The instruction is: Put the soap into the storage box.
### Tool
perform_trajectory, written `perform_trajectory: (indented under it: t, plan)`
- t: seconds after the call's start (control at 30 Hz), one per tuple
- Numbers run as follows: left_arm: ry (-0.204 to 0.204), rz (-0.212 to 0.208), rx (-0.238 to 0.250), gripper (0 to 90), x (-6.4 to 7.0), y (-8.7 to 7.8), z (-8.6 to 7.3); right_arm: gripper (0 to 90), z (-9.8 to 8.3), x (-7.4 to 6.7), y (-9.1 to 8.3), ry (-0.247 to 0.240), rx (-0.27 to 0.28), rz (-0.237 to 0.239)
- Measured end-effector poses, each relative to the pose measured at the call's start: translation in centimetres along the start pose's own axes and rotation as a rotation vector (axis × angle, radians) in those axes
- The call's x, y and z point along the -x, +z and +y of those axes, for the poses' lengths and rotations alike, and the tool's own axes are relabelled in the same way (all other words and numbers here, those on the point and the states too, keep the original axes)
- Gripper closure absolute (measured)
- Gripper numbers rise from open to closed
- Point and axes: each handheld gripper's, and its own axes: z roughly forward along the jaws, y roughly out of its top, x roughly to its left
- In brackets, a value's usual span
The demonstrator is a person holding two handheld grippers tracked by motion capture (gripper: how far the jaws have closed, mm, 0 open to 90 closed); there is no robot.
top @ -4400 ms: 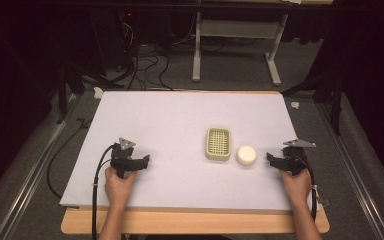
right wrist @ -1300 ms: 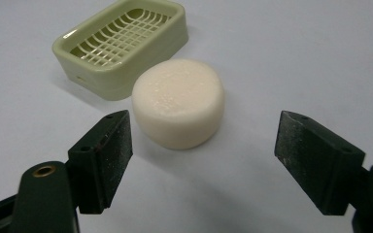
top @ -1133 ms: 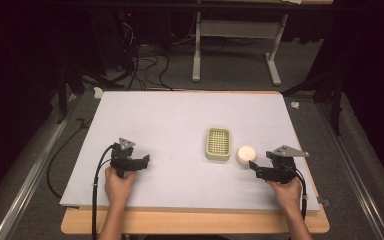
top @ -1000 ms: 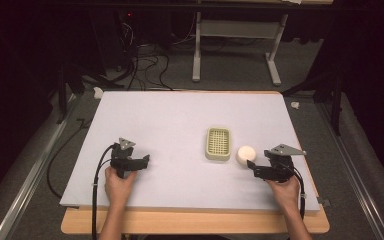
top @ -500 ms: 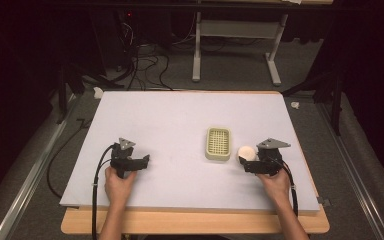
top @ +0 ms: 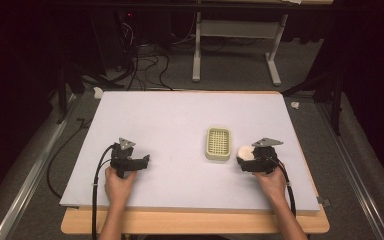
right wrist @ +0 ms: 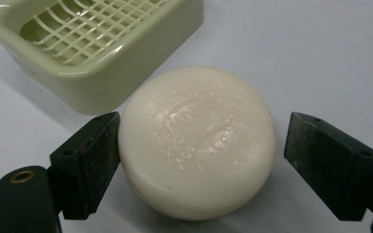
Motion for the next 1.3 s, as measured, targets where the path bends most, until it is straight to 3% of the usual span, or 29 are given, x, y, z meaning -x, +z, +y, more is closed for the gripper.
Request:
perform_trajectory:
  t: [0.43,1.07,1.3]
  plan:
    - [0.000,0.000,0.000,16.2,0.0,0.0,0.0,23.0,0.2,-0.7,1.2,-0.006,-0.015,-0.008]
    - [0.000,0.000,0.000,16.1,0.0,0.0,0.0,24.5,0.1,-0.4,1.0,-0.023,-0.010,0.009]
    - [0.000,0.001,0.000,16.1,0.0,0.0,0.0,24.6,0.2,0.1,0.3,0.006,0.012,0.020]
